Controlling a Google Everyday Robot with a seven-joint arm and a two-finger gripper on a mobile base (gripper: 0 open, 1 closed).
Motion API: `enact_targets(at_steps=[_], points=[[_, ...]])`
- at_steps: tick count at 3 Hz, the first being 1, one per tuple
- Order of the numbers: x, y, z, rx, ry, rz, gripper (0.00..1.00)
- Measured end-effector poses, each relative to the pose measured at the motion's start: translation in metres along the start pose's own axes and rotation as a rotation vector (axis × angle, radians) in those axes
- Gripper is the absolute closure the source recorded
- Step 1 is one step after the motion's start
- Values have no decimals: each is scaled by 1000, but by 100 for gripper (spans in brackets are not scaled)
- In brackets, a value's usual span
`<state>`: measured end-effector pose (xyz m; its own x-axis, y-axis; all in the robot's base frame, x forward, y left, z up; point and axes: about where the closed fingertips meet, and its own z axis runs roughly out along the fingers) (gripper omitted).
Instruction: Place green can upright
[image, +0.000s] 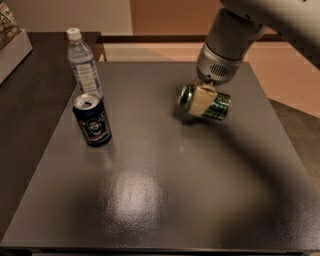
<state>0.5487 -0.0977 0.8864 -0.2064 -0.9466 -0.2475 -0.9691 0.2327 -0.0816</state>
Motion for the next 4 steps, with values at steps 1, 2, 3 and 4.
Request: enact_targets(at_steps=[1,2,3,4], points=[[-10,4,-21,21,-164,5,100],[-17,9,-36,42,-348,35,100],[-21,13,-46,45,-524,72,100],[-23,14,-52,13,-675,122,100]])
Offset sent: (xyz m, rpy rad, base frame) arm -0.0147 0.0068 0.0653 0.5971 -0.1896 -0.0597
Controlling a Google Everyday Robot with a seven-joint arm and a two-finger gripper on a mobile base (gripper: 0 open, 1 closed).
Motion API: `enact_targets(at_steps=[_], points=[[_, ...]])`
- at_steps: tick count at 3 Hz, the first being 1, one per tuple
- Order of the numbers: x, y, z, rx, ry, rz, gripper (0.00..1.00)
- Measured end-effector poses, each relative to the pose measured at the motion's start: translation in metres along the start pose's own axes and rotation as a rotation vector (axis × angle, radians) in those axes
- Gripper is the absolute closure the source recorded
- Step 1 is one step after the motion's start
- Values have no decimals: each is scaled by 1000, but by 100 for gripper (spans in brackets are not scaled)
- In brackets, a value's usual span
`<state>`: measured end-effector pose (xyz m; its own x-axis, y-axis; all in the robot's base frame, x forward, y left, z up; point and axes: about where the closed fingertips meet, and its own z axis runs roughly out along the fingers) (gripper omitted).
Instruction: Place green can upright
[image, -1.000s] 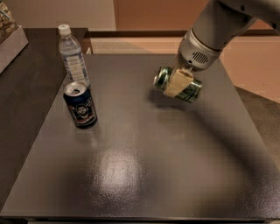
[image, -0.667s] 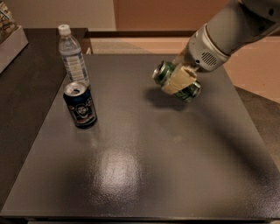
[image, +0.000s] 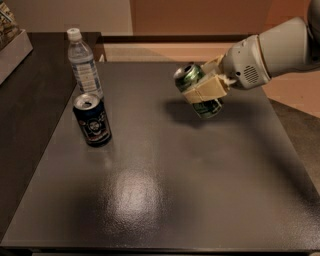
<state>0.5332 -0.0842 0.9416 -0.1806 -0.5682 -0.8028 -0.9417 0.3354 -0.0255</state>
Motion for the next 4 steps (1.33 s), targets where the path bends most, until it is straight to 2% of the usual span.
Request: enact_targets(at_steps=[1,2,3,4], points=[[0,0,-2,-34,-120,57,100],[0,0,-4,-60,-209,78,100],[1,0,-5,-77,-270,55,100],[1,0,0,-109,-331,-3,100]])
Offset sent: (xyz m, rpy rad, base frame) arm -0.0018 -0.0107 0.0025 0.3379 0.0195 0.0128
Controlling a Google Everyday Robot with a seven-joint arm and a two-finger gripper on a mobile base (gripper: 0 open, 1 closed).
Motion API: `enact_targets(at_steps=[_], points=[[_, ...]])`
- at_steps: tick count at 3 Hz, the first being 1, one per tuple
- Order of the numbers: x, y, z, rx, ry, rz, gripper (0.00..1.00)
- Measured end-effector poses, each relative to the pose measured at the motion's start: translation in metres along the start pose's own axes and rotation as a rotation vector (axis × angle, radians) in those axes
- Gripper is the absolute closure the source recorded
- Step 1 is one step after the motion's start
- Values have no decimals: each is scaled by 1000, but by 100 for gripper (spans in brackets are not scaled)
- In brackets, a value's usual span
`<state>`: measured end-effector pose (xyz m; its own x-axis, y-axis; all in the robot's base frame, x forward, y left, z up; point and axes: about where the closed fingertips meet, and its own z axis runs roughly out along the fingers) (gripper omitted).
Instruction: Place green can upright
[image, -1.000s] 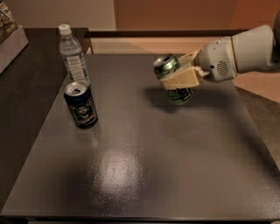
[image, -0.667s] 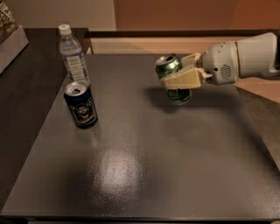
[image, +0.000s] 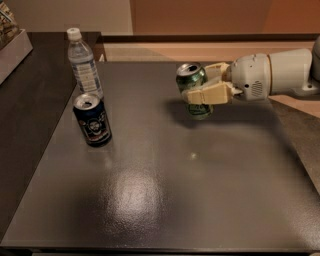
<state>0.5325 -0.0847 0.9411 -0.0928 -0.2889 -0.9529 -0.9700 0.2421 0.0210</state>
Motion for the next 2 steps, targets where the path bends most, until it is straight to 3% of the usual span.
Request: enact_targets(at_steps=[2], points=[[16,-6,8,-26,-109,-3,100]])
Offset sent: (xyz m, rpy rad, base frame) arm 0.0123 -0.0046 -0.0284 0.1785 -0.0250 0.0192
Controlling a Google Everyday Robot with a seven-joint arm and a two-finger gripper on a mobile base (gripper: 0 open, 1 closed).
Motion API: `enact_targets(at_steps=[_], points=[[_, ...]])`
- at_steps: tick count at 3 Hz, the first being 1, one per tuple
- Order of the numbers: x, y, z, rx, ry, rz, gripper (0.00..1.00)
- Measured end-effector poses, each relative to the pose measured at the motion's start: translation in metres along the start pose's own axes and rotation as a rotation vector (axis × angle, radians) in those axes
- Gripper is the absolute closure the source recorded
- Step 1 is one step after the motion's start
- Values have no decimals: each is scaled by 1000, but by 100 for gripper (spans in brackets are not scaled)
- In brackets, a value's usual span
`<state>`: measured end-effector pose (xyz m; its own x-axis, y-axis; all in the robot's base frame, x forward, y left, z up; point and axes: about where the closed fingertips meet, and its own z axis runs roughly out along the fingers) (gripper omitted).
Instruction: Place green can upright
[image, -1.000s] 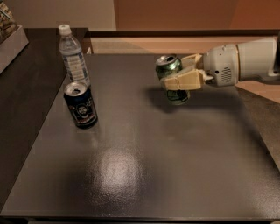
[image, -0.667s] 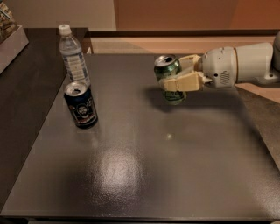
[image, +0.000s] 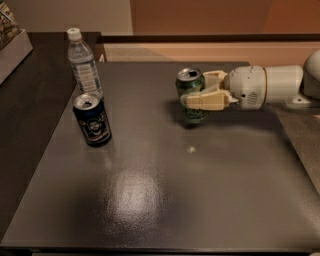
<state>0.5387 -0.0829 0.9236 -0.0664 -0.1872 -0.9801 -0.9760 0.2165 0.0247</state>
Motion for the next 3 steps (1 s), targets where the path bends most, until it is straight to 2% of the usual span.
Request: enact_targets(at_steps=[1,3], points=[[8,-4,0,0,-57,21,82],[20,-6,1,-11,-119,20,36]])
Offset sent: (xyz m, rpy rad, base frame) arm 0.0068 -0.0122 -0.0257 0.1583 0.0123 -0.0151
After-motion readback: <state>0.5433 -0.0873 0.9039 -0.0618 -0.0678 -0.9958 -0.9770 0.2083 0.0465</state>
